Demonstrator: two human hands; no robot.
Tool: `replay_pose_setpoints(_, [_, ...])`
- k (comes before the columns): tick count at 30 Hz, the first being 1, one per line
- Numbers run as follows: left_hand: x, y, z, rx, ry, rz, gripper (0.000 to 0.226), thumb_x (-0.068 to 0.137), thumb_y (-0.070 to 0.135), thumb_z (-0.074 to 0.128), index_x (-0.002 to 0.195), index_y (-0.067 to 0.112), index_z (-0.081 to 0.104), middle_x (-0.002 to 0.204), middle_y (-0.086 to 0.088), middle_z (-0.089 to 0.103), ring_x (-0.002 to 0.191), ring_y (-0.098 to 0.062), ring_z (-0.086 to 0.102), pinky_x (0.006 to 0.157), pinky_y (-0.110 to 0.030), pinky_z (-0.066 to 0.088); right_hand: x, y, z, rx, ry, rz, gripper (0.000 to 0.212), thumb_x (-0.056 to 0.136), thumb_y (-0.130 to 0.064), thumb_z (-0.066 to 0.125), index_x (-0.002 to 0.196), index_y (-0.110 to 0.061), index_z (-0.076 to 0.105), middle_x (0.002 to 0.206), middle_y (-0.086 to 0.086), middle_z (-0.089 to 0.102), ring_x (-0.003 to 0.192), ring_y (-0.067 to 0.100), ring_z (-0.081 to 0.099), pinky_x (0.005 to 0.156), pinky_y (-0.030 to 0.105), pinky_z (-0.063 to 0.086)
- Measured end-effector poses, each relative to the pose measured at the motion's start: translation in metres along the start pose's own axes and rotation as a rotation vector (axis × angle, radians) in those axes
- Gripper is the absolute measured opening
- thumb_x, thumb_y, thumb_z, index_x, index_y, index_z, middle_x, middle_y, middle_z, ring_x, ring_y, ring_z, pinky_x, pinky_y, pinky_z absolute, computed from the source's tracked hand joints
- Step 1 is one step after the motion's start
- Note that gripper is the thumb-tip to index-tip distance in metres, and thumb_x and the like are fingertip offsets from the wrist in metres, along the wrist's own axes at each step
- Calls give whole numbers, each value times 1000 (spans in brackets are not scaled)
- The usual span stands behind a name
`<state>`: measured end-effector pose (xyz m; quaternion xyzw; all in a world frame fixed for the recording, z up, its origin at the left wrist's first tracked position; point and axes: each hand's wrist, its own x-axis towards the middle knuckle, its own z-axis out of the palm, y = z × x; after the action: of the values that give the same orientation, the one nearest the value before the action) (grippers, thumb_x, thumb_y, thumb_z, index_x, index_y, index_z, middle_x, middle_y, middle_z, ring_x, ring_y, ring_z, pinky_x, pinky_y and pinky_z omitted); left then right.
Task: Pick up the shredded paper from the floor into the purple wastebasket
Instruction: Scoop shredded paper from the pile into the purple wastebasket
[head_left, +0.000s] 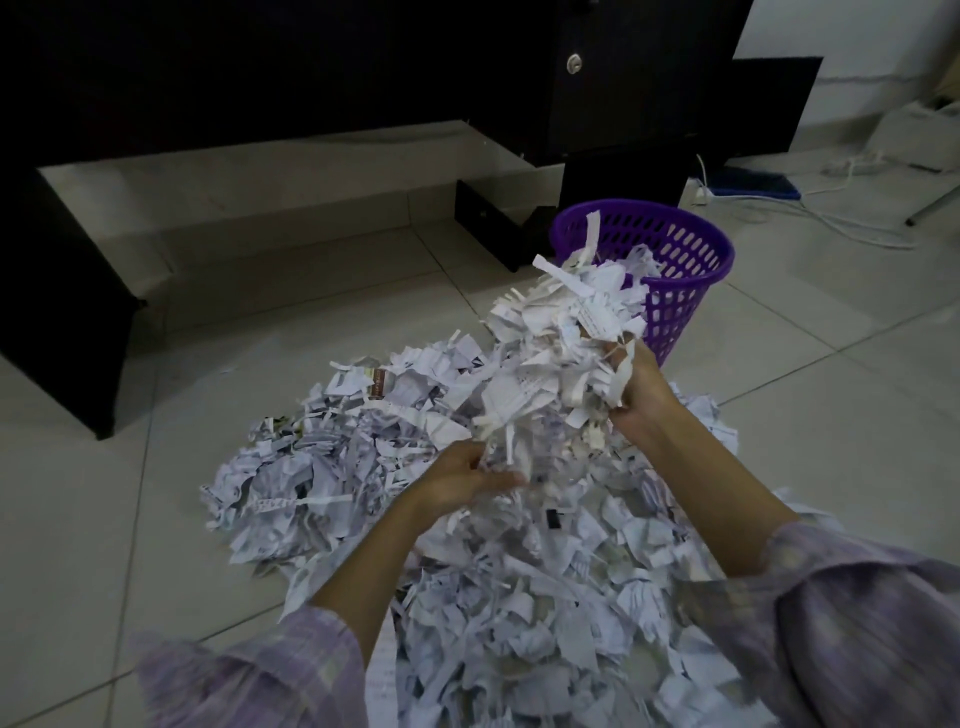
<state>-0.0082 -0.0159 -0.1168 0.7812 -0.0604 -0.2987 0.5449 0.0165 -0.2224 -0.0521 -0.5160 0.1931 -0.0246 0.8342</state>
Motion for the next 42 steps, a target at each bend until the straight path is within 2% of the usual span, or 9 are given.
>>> replay_pose_setpoints(11, [4,1,-40,-30,410,59,30,81,18,75,107,12,62,105,10,53,106,-14,50,75,-14,40,11,-5,-28,-85,53,-39,28,102,-32,39,123,-17,51,92,0,62,60,8,63,42,16,47])
replay_pose_setpoints(14, [4,9,-41,-149,458,53,24,84,4,68,107,8,63,82,8,69,78,-4,65,60,-9,45,7,-1,-25,-139,29,4,38,103,-33,36,132,-12,49,92,1,61,64,11,62,40,16,46])
replay_pose_setpoints(19, [5,30,-35,-337,432,-36,18,95,8,47,107,9,60,100,-16,69,75,-25,65,58,-32,53,2,18,-20,-222,-55,100,28,101,-27,42,122,-10,51,71,-2,59,49,7,59,40,17,44])
replay_pose_setpoints(25, [6,51,-21,-489,377,-78,16,93,16,46,88,14,60,74,-5,60,63,-19,52,63,-27,42,0,39,-8,-559,5,152,47,81,-24,48,124,-6,54,125,30,53,115,53,44,69,35,35])
replay_pose_setpoints(26, [6,52,-21,-513,374,-84,20,92,13,44,79,15,59,66,-4,58,57,-18,50,56,-23,40,-4,40,-7,-541,-23,143,43,85,-27,49,124,-10,56,130,27,50,91,17,50,69,35,35])
replay_pose_setpoints(30, [7,59,-12,-661,353,-48,25,93,12,43,73,15,58,62,-1,55,54,-14,47,44,-18,38,-6,49,-7,-444,-134,183,37,92,-35,52,126,-23,58,93,13,59,66,22,54,58,28,39])
replay_pose_setpoints(34, [9,69,5,-787,259,-11,22,92,12,42,78,10,60,60,-2,62,58,-16,53,52,-24,42,-9,55,-2,-439,-234,204,23,95,-23,54,117,-32,55,99,9,64,77,17,51,59,26,40])
replay_pose_setpoints(39, [12,71,17,-753,229,-25,29,97,12,39,84,11,65,70,-3,69,70,-16,60,66,-26,47,-5,65,-1,-392,-330,101,101,55,-34,93,140,-21,41,122,1,67,116,24,62,101,49,48])
replay_pose_setpoints(42, [9,74,22,-498,263,-40,30,102,19,35,110,8,62,106,-7,66,92,-19,60,75,-29,49,-4,69,-1,-428,-272,-8,77,62,-26,87,130,-20,54,115,3,70,107,21,66,96,47,52])
